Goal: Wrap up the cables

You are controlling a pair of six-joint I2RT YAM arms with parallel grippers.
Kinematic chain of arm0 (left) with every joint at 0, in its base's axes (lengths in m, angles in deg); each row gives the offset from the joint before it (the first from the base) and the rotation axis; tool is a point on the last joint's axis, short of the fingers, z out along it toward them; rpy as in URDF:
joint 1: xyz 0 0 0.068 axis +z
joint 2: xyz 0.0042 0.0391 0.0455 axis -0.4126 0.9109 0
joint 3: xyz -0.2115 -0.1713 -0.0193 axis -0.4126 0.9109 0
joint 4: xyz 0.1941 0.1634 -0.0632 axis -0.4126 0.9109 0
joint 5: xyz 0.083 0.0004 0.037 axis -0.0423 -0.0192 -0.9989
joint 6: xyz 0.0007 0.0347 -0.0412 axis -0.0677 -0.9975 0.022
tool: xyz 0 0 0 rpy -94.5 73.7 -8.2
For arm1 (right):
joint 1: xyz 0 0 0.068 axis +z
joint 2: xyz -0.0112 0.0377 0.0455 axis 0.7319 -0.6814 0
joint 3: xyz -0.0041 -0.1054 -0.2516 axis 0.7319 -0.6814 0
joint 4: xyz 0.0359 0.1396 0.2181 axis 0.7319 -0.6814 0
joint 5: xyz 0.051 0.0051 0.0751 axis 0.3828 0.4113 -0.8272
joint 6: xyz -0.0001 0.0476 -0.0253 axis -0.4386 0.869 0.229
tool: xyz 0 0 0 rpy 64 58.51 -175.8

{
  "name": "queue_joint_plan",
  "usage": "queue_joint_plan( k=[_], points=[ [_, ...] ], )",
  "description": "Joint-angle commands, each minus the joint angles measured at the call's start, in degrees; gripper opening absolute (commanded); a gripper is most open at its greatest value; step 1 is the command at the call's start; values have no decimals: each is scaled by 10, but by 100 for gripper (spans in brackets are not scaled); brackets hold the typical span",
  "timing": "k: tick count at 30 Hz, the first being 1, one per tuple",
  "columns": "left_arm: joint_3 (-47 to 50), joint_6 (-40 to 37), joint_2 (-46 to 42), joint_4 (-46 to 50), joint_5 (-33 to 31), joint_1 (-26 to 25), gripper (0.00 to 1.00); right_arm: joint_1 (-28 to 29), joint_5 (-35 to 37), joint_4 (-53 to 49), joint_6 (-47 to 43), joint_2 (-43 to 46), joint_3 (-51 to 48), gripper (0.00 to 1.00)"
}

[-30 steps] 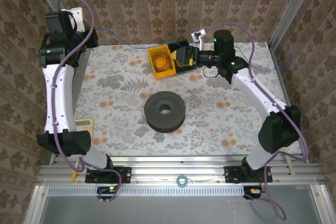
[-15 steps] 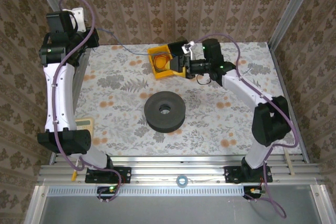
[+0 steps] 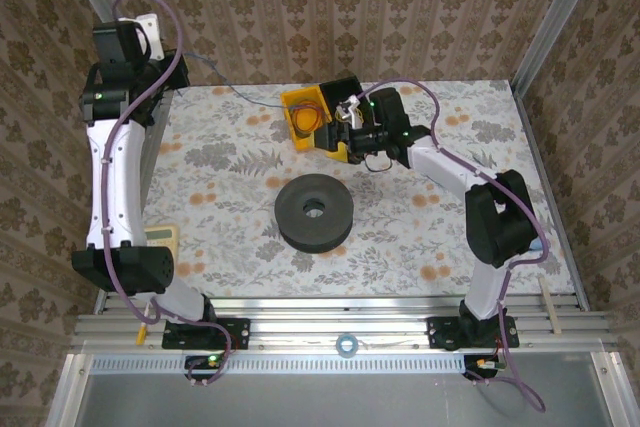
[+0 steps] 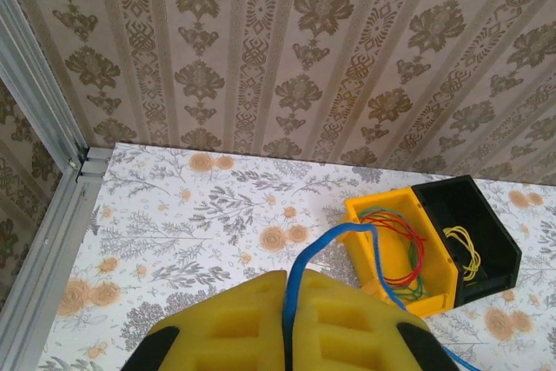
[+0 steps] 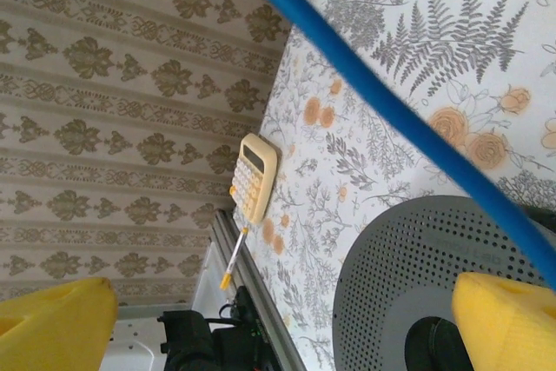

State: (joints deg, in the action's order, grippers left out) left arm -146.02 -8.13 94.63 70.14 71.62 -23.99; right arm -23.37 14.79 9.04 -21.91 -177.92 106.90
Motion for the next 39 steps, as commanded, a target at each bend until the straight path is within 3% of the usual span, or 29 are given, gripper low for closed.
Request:
queue_joint_plan(
  k=[1, 4, 7, 11, 13, 17, 21, 29, 39],
  points=[
    [5, 14, 6, -23, -17, -4, 0, 6, -90, 96, -5, -6, -13, 100],
    [5, 15, 12, -27, -20, -5, 0, 18, -154, 82, -40, -1, -3, 100],
    [4, 18, 16, -29, -22, -8, 0, 30, -179, -8, -112, 1, 19, 100],
    [5, 22, 19, -34, -26, -13, 0, 37, -173, -87, -165, 0, 34, 100],
    [4, 24, 18, -38, -24, -17, 0, 34, -129, -118, -172, -6, 40, 100],
    [4, 21, 14, -45, -14, -24, 0, 19, -79, -64, -99, -22, 29, 100],
    [4, 21, 14, -52, -6, -32, 0, 20, -79, -52, -66, -53, 57, 100],
    [4, 31, 25, -69, 4, -39, 0, 41, -112, -124, -115, -87, 139, 100],
    [4, 30, 36, -70, 3, -44, 0, 46, -157, -137, -175, -55, 132, 100]
  ],
)
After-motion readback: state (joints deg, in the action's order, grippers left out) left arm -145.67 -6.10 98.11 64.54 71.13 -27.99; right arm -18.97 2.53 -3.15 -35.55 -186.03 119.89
